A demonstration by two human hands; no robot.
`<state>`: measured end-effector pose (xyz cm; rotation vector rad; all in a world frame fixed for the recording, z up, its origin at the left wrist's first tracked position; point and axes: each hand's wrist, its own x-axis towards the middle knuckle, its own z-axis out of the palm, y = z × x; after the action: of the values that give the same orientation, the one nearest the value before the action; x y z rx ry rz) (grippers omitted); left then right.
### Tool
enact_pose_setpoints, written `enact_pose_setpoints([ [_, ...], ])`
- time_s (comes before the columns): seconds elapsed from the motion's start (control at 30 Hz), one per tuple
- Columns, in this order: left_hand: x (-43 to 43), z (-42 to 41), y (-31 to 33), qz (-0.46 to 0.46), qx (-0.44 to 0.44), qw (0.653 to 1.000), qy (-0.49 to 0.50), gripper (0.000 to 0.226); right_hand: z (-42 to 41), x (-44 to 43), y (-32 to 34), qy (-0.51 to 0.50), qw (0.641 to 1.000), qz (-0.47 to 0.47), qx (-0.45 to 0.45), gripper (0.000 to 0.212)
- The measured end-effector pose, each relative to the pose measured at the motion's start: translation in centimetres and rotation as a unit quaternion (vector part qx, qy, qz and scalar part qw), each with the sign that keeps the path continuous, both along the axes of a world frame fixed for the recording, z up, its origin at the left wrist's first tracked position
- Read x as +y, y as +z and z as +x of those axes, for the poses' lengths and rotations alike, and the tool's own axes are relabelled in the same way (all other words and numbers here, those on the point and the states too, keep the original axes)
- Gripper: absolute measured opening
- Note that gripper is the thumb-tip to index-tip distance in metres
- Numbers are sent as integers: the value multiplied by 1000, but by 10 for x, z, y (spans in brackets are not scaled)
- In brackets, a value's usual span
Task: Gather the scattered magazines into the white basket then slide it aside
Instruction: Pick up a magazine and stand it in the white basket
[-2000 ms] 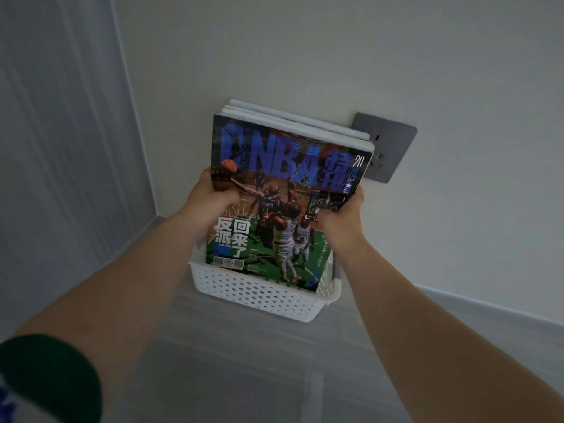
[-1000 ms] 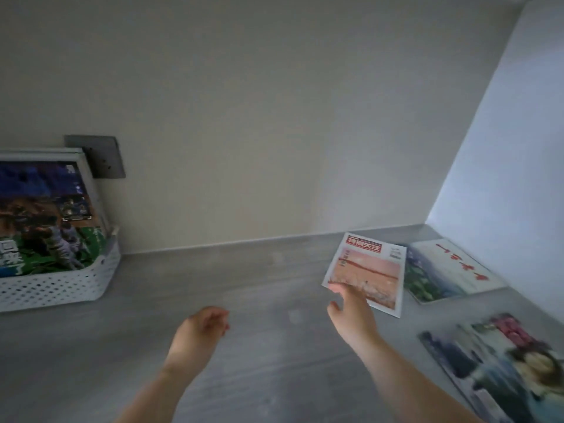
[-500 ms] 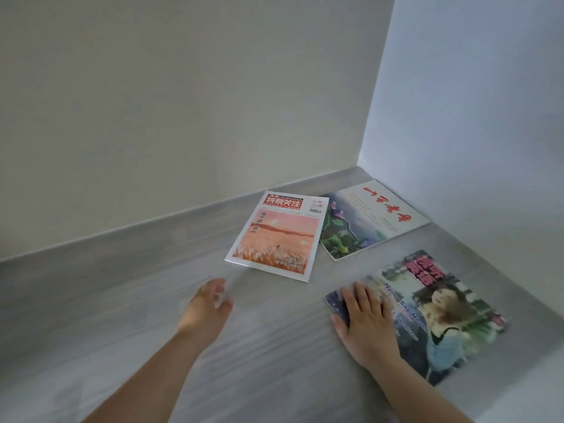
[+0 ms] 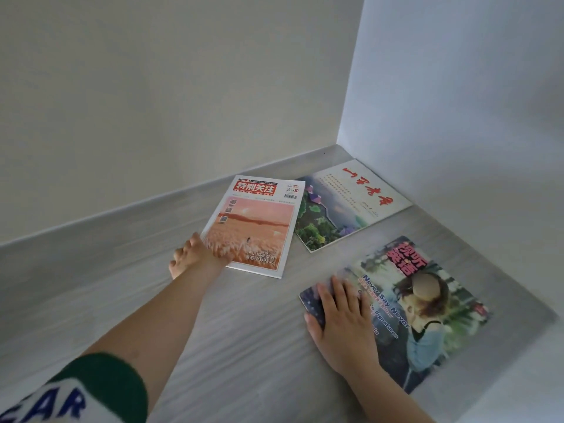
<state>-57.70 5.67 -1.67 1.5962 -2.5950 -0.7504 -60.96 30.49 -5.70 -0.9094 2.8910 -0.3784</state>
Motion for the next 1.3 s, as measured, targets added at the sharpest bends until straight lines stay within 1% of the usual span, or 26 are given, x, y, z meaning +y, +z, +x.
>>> enact_pose_setpoints([
  [0.13, -4, -9, 6, -10, -37, 999, 15, 96, -1, 1, -1, 3, 1000, 7, -4, 62],
  [0.17, -6, -11, 8, -10, -55, 998, 16, 96, -2, 1, -2, 4, 1000, 13, -7, 61],
  [0.2, -7, -12, 10, -12, -76, 997, 9, 91, -2, 1, -2, 4, 1000, 18, -10, 61],
  [0.27, -10, -12, 13, -15, -97, 995, -12, 71, -2, 2, -2, 3, 1000, 21, -13, 61],
  [0.3, -10, -11, 13, -5, -76, 997, -16, 57, -2, 2, -1, 3, 1000, 22, -13, 61],
  [0.37, -7, -5, 11, 42, 16, 999, -6, 35, -2, 1, -1, 1, 1000, 24, -16, 60],
  [0.47, 4, 13, 11, 94, 145, 985, 16, 25, -1, 1, 0, -2, 1000, 23, -21, 60],
  [0.57, 13, 35, 20, 139, 231, 963, 28, 9, -1, 2, 1, -5, 1000, 17, -15, 59],
  [0.67, 14, 61, 37, 159, 316, 935, 27, 6, 0, 2, 6, -4, 1000, 12, -22, 57],
  [0.8, 17, 104, 67, 153, 385, 910, 15, 5, 4, 5, 22, 1, 999, 8, -52, 54],
  [0.83, 18, 116, 73, 155, 397, 904, 10, 5, 8, 3, 28, -9, 998, -15, -68, 52],
  [0.87, 17, 128, 79, 155, 410, 899, 7, 5, 12, -3, 36, -24, 993, -62, -98, 50],
  [0.9, 15, 140, 84, 157, 425, 891, 4, 7, 18, -13, 48, -42, 979, -132, -152, 46],
  [0.93, 13, 151, 89, 161, 441, 883, 1, 13, 26, -27, 63, -71, 946, -214, -234, 43],
  [0.97, 9, 163, 94, 168, 458, 873, -1, 18, 34, -42, 80, -97, 892, -298, -325, 39],
  [1.0, 5, 176, 97, 176, 473, 863, -1, 22, 40, -58, 94, -113, 832, -366, -402, 38],
  [1.03, -1, 189, 101, 185, 487, 854, -1, 24, 47, -73, 106, -116, 786, -412, -447, 38],
  [1.1, -14, 218, 107, 200, 502, 841, -8, 24, 65, -100, 125, -90, 737, -468, -478, 37],
  [1.13, -23, 234, 109, 201, 507, 838, -11, 23, 76, -114, 132, -61, 723, -486, -487, 33],
  [1.17, -33, 251, 112, 198, 511, 837, -14, 22, 88, -129, 139, -29, 718, -495, -489, 29],
  [1.23, -58, 288, 116, 187, 511, 839, -24, 21, 114, -162, 153, 26, 734, -488, -471, 21],
  [1.27, -72, 306, 117, 180, 507, 842, -28, 21, 130, -179, 161, 41, 742, -483, -463, 21],
  [1.3, -87, 325, 116, 173, 503, 846, -31, 21, 144, -197, 169, 53, 743, -484, -460, 24],
])
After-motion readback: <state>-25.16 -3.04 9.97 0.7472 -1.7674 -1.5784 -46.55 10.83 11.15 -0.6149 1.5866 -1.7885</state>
